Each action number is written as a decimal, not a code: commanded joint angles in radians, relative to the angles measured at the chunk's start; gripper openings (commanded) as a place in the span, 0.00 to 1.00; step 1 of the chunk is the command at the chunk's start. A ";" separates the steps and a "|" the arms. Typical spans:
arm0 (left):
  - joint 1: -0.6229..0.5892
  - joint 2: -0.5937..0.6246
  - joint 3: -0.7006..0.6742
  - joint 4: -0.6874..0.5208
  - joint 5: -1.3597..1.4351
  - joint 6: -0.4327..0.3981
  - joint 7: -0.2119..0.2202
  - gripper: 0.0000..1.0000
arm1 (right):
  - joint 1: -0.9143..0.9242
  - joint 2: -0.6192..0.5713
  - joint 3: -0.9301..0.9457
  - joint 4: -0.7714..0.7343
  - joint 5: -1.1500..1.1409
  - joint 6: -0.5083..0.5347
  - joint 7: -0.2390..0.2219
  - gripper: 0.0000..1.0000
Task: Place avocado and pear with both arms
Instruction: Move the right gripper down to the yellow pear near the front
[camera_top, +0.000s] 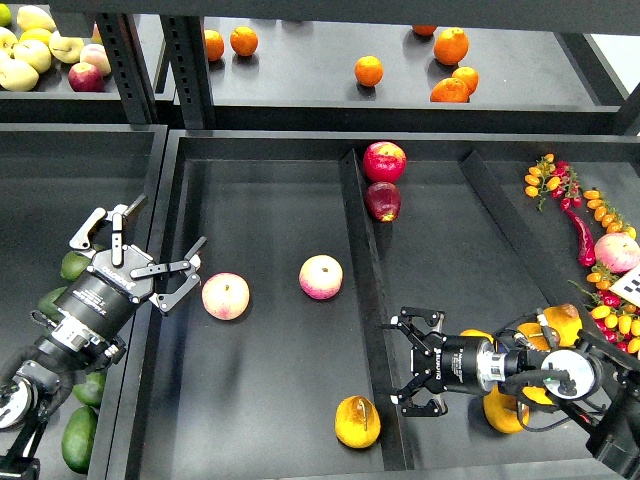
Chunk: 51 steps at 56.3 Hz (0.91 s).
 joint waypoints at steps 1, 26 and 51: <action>0.000 0.000 0.005 0.002 0.000 0.000 0.000 0.99 | 0.002 0.018 -0.010 -0.033 0.001 0.000 0.000 0.99; 0.000 0.000 0.015 0.004 0.000 0.000 0.000 0.99 | 0.010 0.036 -0.030 -0.053 0.004 0.002 0.000 0.99; 0.000 0.000 0.021 0.002 0.000 0.000 0.000 0.99 | 0.001 0.068 -0.079 -0.057 0.001 0.006 0.000 0.99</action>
